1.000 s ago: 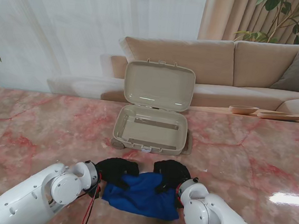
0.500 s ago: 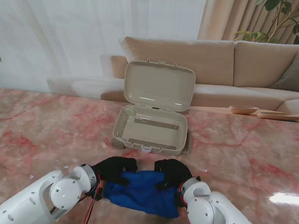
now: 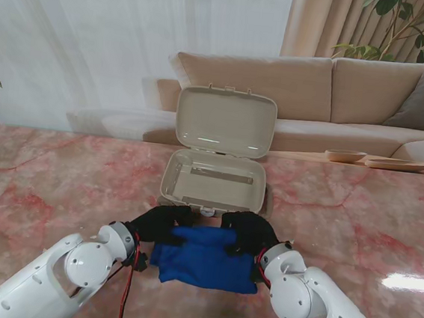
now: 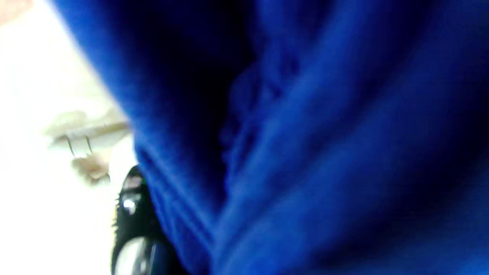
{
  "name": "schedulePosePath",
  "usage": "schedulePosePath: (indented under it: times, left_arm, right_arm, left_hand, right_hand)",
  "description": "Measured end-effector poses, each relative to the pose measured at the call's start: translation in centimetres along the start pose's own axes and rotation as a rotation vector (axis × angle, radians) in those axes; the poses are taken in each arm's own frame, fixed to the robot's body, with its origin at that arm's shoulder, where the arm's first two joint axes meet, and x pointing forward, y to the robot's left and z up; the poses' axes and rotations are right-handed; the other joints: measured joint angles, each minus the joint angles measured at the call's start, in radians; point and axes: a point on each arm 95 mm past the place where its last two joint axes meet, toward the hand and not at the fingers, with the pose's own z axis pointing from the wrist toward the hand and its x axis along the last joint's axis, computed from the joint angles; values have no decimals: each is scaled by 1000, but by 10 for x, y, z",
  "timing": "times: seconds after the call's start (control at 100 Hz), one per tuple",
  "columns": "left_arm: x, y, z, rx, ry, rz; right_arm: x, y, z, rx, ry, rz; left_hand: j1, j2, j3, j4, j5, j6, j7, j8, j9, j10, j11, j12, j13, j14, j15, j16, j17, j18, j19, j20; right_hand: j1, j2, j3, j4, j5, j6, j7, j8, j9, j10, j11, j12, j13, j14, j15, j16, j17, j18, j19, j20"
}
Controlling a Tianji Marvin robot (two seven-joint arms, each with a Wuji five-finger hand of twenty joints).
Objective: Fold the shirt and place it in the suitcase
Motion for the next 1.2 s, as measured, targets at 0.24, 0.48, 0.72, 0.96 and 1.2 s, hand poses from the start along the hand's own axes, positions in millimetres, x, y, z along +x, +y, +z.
schedulePosePath:
  times: [0.24, 0.48, 0.72, 0.96, 1.2]
  left_arm:
    - [12, -26, 5, 70, 22, -33]
    - [29, -54, 9, 116, 33, -38]
    - [43, -80, 16, 145, 49, -27]
    - [41, -104, 31, 180, 35, -43]
    - [27, -114, 48, 211, -5, -62]
  right_arm:
    - [11, 28, 4, -84, 7, -34]
    - [19, 54, 11, -155, 10, -54]
    - [25, 82, 21, -183, -17, -55]
    - [32, 106, 39, -200, -10, -56]
    - [30, 111, 62, -176, -18, -47]
  left_hand:
    - [0, 0, 5, 0, 0, 0, 10, 1, 2, 3, 0, 0, 5, 0, 0, 0, 8, 1, 0, -8]
    - [6, 0, 5, 0, 0, -1, 10, 1, 2, 6, 0, 0, 5, 0, 0, 0, 8, 1, 0, -8]
    - [6, 0, 5, 9, 0, -1, 10, 1, 2, 8, 0, 1, 5, 0, 0, 0, 8, 1, 0, -8]
    - [15, 0, 5, 11, 0, -3, 11, 11, 2, 10, 0, 12, 5, 1, 0, 1, 9, 1, 0, -8]
    - [15, 0, 5, 11, 0, -15, 12, 12, 2, 10, 0, 13, 5, 1, 0, 12, 9, 2, -1, -8]
  right_hand:
    - [2, 0, 0, 0, 0, 0, 0, 6, 1, 1, -2, 17, 0, 0, 7, 0, 49, -41, 0, -564]
    - [2, 0, 0, 0, 0, 0, 0, 10, 1, 1, -3, 19, 0, 0, 7, 9, 5, -14, 0, -611]
    - [2, 0, 0, 0, 0, 0, 4, 11, 1, 1, -8, 38, 0, 0, 12, 9, -8, 6, 0, -544]
    - [3, 0, 1, 21, 0, 0, 4, 11, 2, 1, -8, 47, 0, 1, 18, 14, -35, 17, 0, -289]
    - [12, 5, 1, 21, 0, 0, 4, 12, 2, 1, -11, 56, 0, 1, 19, 18, 30, -31, 0, -648]
